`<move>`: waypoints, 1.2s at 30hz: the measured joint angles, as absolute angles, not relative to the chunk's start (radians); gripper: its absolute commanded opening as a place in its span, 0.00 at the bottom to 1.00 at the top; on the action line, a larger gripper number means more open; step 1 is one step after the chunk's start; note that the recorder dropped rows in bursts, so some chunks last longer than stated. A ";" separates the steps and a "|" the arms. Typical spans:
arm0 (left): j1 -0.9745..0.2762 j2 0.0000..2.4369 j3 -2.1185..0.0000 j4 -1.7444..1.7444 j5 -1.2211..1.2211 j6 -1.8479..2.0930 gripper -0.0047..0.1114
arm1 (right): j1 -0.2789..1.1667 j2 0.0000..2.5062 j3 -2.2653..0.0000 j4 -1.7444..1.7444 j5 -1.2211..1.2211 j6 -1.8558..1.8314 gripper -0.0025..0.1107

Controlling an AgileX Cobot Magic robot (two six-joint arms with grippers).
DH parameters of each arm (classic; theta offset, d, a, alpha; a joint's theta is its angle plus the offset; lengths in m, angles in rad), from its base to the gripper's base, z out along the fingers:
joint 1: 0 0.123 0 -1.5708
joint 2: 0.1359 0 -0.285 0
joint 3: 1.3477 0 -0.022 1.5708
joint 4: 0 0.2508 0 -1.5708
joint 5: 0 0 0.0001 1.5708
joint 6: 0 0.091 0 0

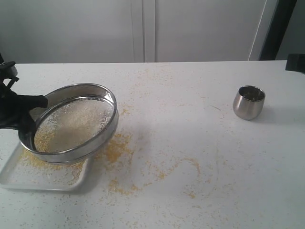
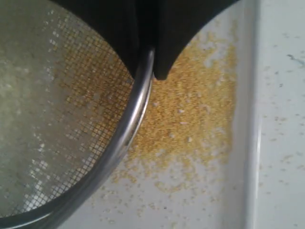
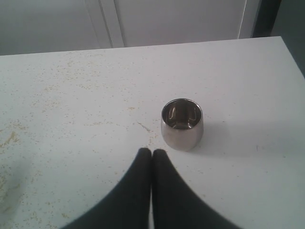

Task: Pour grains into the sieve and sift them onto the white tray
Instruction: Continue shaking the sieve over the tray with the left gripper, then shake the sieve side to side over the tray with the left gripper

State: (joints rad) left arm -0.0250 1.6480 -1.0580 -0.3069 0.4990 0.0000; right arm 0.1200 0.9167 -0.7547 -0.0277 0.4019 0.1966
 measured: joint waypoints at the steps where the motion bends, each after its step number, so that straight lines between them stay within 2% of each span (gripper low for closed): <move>1: 0.017 1.646 -1.056 -0.284 0.499 -0.037 0.04 | 0.120 0.917 -0.755 -0.028 0.402 0.197 0.02; 5: 0.085 1.646 -1.056 -0.290 0.488 -0.054 0.04 | 0.120 0.917 -0.755 -0.028 0.402 0.197 0.02; 9: -0.005 1.646 -1.048 -0.408 0.491 0.097 0.04 | 0.120 0.917 -0.755 -0.028 0.402 0.197 0.02; 12: -0.047 1.646 -1.047 -0.364 0.512 0.088 0.04 | 0.120 0.917 -0.755 -0.028 0.402 0.197 0.02; 17: 0.046 1.646 -1.044 -0.229 0.502 -0.101 0.04 | 0.120 0.917 -0.755 -0.028 0.402 0.197 0.02; 23: -0.040 1.646 -1.044 -0.251 0.488 -0.017 0.04 | 0.120 0.917 -0.755 -0.028 0.402 0.197 0.02; 29: 0.038 1.646 -1.044 -0.086 0.504 -0.216 0.04 | 0.120 0.917 -0.755 -0.028 0.402 0.197 0.02; 36: 0.010 1.646 -1.044 -0.087 0.506 -0.223 0.04 | 0.120 0.917 -0.755 -0.028 0.402 0.197 0.02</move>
State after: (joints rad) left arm 0.0104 1.6463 -1.0444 -0.0868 0.5061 -0.2232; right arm 0.1200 0.9167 -0.7547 -0.0277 0.4019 0.1966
